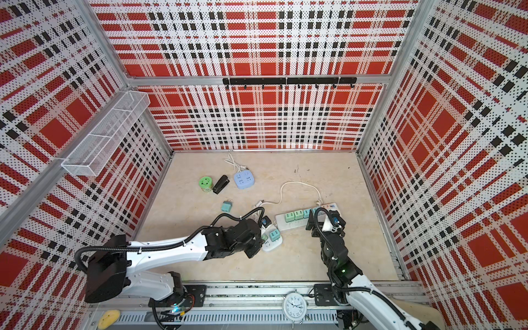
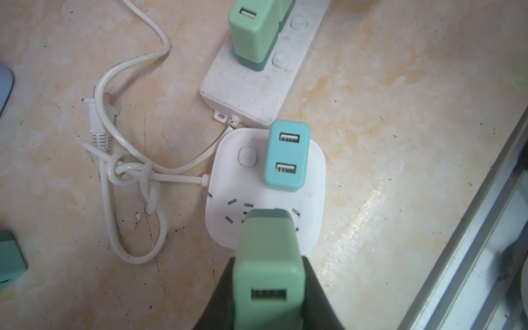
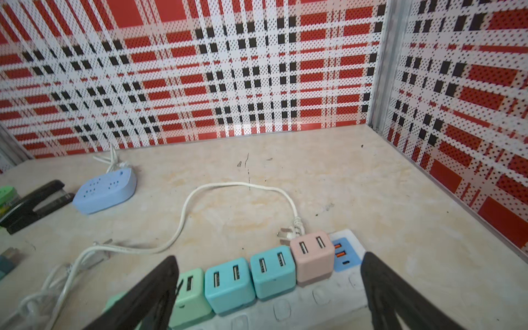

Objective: Insert the plug

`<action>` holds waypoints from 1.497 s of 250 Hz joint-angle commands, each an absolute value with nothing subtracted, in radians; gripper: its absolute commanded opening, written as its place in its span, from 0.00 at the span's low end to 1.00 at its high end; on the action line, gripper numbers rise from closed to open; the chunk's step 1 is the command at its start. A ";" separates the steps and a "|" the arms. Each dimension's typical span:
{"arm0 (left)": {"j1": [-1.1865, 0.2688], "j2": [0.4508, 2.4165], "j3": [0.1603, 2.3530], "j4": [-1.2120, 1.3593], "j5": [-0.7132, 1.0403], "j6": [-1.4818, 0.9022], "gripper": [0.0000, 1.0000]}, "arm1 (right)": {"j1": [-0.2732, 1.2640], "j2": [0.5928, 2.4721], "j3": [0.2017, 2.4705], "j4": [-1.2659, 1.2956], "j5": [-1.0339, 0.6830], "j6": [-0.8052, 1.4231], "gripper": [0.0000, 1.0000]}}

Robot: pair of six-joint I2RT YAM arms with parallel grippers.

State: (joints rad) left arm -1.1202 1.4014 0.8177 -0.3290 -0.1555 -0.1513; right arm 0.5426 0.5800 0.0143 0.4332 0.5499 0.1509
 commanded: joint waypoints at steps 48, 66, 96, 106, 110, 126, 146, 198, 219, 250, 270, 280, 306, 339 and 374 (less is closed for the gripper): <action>-1.132 1.498 0.820 -0.259 -0.156 -0.140 0.00 | 0.539 0.636 0.060 0.517 0.525 0.158 1.00; -1.134 1.507 0.828 -0.272 -0.175 -0.138 0.00 | 0.540 0.623 0.054 0.515 0.526 0.157 1.00; -1.134 1.519 0.840 -0.297 -0.211 -0.131 0.00 | 0.540 0.612 0.051 0.514 0.526 0.159 1.00; -1.134 1.523 0.845 -0.307 -0.216 -0.130 0.00 | 0.539 0.612 0.051 0.515 0.527 0.159 1.00; -1.134 1.524 0.847 -0.314 -0.217 -0.129 0.00 | 0.539 0.612 0.051 0.514 0.526 0.159 1.00; -1.135 1.525 0.855 -0.328 -0.221 -0.129 0.00 | 0.540 0.617 0.053 0.514 0.526 0.159 1.00; -1.142 1.515 0.863 -0.346 -0.223 -0.133 0.00 | 0.539 0.623 0.055 0.515 0.525 0.159 1.00; -1.164 1.496 0.879 -0.381 -0.240 -0.140 0.00 | 0.540 0.629 0.057 0.517 0.523 0.158 1.00; -1.170 1.488 0.884 -0.384 -0.254 -0.145 0.00 | 0.539 0.627 0.056 0.516 0.522 0.157 1.00; -1.177 1.476 0.889 -0.387 -0.267 -0.150 0.00 | 0.540 0.626 0.055 0.515 0.520 0.158 1.00; -1.179 1.473 0.894 -0.394 -0.271 -0.152 0.00 | 0.540 0.624 0.055 0.515 0.520 0.158 1.00; -1.180 1.470 0.897 -0.400 -0.273 -0.154 0.00 | 0.539 0.624 0.054 0.515 0.520 0.157 1.00; -1.187 1.459 0.903 -0.414 -0.290 -0.160 0.00 | 0.539 0.626 0.057 0.515 0.520 0.157 1.00; -1.186 1.453 0.902 -0.417 -0.273 -0.164 0.00 | 0.540 0.627 0.060 0.515 0.521 0.158 1.00; -1.187 1.473 0.903 -0.417 -0.269 -0.163 0.00 | 0.540 0.629 0.057 0.515 0.518 0.158 1.00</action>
State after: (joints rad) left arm -1.1805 1.4792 0.8722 -0.4042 -0.2619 -0.1448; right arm 0.5426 0.6224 0.0322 0.4683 0.5240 0.1509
